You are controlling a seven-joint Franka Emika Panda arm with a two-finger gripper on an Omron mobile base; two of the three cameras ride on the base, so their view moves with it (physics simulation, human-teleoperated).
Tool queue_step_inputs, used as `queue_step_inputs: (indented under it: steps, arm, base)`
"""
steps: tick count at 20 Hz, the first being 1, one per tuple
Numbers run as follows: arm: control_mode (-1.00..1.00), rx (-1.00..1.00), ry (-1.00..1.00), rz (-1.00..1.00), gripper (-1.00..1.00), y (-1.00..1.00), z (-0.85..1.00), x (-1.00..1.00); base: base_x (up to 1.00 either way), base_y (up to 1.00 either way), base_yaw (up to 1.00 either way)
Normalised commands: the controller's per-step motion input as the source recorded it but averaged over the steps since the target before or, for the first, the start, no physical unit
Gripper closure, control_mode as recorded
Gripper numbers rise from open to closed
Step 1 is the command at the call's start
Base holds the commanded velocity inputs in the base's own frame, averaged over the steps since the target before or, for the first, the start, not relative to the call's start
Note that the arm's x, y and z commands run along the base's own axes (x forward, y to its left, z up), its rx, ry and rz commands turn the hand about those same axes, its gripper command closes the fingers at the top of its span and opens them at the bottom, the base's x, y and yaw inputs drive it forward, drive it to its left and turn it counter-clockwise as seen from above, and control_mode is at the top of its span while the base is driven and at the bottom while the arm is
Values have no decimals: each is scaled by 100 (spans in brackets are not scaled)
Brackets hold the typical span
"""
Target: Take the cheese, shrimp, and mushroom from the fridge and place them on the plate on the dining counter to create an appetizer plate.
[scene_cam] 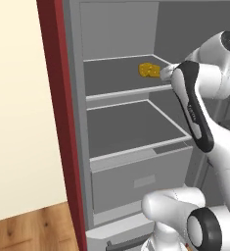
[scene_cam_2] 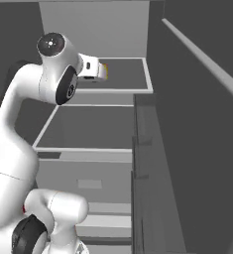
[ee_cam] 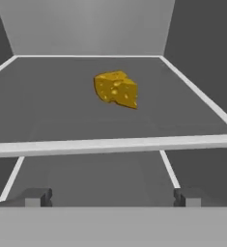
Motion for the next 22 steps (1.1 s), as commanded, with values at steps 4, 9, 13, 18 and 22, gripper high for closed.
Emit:
queue_step_inputs:
  steps: [4,9,13,18,22]
  arm:
    - [-100,0,5,10,-100,-1,0,44]
    - [-100,0,9,11,-100,-12,0,49]
    - [-100,0,7,9,-100,-1,-3,46]
    - [-100,0,-1,6,-100,0,-21,32]
    - [-100,0,-5,2,-100,0,-32,31]
  base:
    - [0,0,0]
    - [0,0,0]
    - [0,0,0]
    - [0,0,0]
    - [0,0,0]
